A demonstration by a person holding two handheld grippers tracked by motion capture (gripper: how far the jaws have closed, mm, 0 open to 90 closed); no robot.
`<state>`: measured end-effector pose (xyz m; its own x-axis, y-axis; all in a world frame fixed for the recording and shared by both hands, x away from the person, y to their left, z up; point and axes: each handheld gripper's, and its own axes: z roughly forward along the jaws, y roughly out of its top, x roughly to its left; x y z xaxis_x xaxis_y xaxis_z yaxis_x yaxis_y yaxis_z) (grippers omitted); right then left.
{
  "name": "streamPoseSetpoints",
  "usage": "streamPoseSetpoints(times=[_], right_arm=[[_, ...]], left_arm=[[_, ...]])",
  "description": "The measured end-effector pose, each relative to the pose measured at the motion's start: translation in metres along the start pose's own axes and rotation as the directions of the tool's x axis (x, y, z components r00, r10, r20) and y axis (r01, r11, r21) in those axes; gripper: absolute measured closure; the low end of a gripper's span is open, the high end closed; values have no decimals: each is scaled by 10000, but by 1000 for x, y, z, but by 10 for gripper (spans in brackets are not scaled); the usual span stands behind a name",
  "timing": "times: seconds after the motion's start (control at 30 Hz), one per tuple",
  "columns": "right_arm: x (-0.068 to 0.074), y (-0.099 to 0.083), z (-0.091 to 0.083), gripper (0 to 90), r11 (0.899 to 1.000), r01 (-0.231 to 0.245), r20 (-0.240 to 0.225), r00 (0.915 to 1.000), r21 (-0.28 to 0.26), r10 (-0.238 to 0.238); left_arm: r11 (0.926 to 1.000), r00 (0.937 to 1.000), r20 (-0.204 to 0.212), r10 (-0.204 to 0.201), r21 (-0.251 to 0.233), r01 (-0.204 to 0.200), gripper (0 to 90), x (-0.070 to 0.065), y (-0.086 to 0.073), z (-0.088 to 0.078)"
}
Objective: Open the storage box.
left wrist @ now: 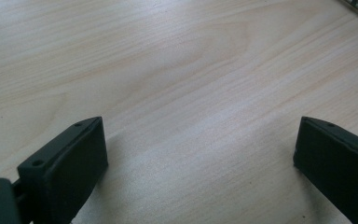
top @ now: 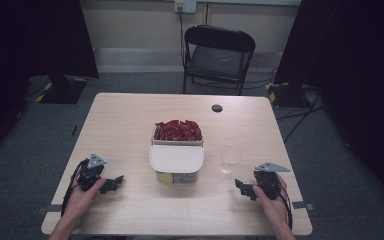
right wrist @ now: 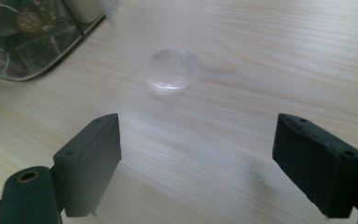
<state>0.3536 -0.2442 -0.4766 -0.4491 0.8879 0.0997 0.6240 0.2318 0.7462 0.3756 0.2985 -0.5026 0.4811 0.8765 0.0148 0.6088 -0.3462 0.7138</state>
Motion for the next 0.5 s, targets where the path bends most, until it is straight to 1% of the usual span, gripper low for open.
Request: streamPoseSetpoints(times=[0.1,0.13,0.17,0.27,0.3,0.37,0.4,0.43,0.47,0.5], right_arm=[[5,1,-3,150,9998,179,-129,9998,11,-179],[9,2,-4,150,9998,202,-381,9991,35,-200],[9,2,-4,150,9998,202,-381,9991,35,-200],[17,3,-9,153,9995,306,-635,9975,-127,-314],[17,3,-9,153,9995,306,-635,9975,-127,-314],[21,4,-12,164,9992,338,-795,9962,-221,-355],[27,5,-14,165,9986,415,-912,9949,-320,-443],[27,5,-14,165,9986,415,-912,9949,-320,-443],[31,5,-15,164,9981,498,-1045,9931,-359,-533],[31,5,-15,164,9981,498,-1045,9931,-359,-533]], left_arm=[[10000,10000,2,-1,0,1,22,0,0,0],[10000,10000,0,-4,-1,4,23,0,0,0],[10000,10000,0,-4,-1,4,22,0,0,0],[10000,10000,-2,0,2,0,22,0,0,0],[10000,10000,0,-4,1,4,22,0,0,0],[10000,10000,0,0,2,0,22,0,0,0],[10000,10000,1,0,2,0,22,0,0,0],[10000,10000,1,0,2,0,22,0,0,0],[10000,10000,0,-4,1,4,23,0,0,0],[10000,10000,0,-4,1,4,22,0,0,0]])
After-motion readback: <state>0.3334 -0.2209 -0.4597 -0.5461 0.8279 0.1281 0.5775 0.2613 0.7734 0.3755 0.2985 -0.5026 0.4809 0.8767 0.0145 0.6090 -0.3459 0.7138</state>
